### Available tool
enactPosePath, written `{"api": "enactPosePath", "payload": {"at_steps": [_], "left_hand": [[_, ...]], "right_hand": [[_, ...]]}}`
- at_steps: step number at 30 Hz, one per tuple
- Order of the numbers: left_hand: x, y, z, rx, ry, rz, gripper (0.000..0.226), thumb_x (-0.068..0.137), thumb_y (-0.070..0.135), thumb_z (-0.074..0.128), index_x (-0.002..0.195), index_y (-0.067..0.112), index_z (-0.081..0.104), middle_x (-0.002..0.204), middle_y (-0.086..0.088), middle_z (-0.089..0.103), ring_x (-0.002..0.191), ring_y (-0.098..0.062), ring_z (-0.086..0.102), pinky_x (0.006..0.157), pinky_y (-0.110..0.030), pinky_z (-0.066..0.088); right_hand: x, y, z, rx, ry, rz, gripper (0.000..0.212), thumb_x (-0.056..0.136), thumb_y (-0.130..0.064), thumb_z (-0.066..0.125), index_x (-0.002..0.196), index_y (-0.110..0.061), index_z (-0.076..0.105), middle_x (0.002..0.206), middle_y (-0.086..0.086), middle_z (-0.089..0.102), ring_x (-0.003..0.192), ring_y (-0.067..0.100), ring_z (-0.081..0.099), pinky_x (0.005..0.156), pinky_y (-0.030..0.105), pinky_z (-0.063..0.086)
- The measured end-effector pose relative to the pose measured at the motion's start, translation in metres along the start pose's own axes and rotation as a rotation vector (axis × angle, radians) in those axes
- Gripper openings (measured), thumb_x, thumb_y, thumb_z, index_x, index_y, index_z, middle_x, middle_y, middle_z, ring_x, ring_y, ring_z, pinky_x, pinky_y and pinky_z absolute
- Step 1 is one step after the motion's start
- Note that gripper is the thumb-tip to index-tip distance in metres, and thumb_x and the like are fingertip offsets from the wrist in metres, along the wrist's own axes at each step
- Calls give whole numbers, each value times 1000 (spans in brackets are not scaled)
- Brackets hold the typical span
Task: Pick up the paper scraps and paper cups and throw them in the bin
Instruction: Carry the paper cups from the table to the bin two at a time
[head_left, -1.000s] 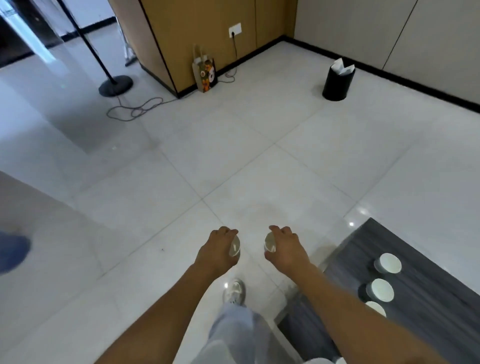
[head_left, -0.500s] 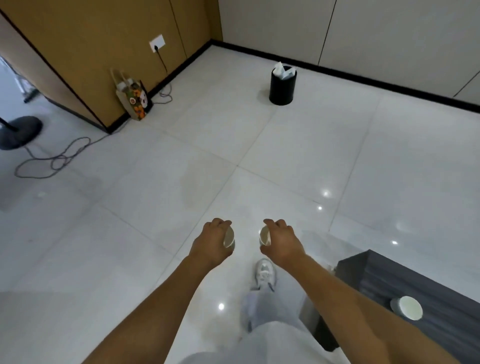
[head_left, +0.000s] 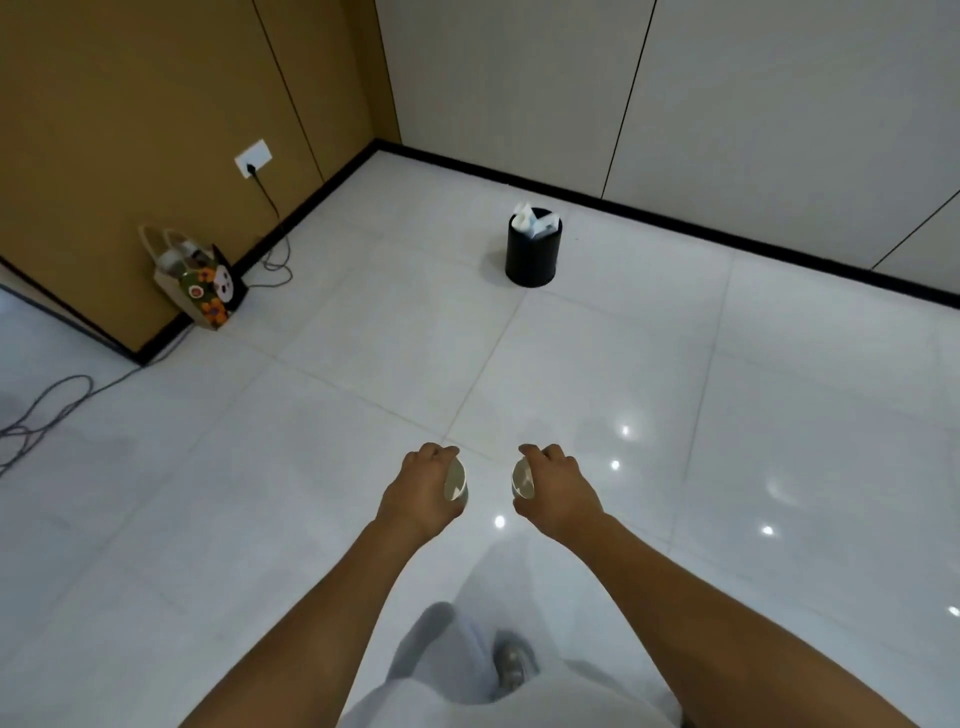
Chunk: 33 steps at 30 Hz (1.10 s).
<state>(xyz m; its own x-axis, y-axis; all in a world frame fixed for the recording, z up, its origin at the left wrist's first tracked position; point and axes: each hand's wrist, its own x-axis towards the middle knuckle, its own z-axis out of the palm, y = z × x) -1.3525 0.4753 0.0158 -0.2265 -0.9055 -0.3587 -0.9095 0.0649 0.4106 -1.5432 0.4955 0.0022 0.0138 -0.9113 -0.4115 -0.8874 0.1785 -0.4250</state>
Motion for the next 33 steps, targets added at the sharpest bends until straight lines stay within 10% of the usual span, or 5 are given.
{"api": "enactPosePath", "payload": {"at_steps": [33], "left_hand": [[720, 85, -244, 67, -40, 71, 65, 84, 40, 63, 140, 24, 34, 136, 2, 40, 122, -20, 40, 92, -34, 46]], "right_hand": [[663, 10, -329, 76, 55, 159, 70, 84, -29, 66, 145, -22, 31, 135, 8, 41, 122, 29, 42, 93, 36, 47]]}}
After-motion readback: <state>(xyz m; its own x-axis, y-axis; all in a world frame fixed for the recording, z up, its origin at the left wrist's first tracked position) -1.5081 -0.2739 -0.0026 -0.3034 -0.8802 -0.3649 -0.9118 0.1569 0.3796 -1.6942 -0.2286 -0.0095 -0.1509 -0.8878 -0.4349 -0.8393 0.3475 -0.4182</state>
